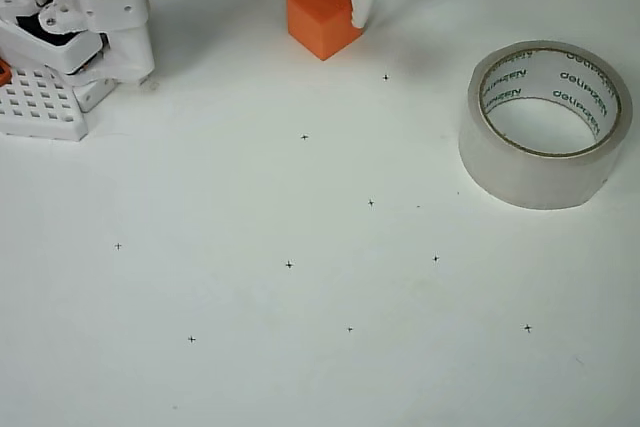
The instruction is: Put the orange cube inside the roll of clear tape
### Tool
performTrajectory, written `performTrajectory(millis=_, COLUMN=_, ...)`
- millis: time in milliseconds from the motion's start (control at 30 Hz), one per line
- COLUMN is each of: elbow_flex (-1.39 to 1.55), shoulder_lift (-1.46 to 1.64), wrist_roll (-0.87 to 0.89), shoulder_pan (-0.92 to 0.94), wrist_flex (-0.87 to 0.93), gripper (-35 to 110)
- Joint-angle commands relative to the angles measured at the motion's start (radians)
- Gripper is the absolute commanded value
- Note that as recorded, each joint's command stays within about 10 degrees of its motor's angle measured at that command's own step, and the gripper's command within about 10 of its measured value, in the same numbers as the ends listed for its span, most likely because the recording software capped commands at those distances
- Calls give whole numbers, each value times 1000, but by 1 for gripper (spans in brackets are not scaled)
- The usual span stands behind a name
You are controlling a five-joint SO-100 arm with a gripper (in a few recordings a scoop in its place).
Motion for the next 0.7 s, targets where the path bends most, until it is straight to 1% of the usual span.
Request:
performTrajectory(millis=0, elbow_flex=18, shoulder_lift=11, wrist_roll=14, shoulder_pan=-14, wrist_flex=-58, gripper=42)
performTrajectory(millis=200, elbow_flex=20, shoulder_lift=-20, wrist_roll=14, shoulder_pan=-20, wrist_flex=-77, gripper=40)
performTrajectory(millis=267, elbow_flex=20, shoulder_lift=-35, wrist_roll=14, shoulder_pan=-23, wrist_flex=-81, gripper=37)
performTrajectory(millis=367, elbow_flex=23, shoulder_lift=-58, wrist_roll=15, shoulder_pan=-26, wrist_flex=-115, gripper=31)
performTrajectory(millis=533, elbow_flex=21, shoulder_lift=-84, wrist_roll=14, shoulder_pan=-28, wrist_flex=-130, gripper=15)
performTrajectory(millis=667, elbow_flex=21, shoulder_lift=-54, wrist_roll=14, shoulder_pan=-28, wrist_flex=-126, gripper=11)
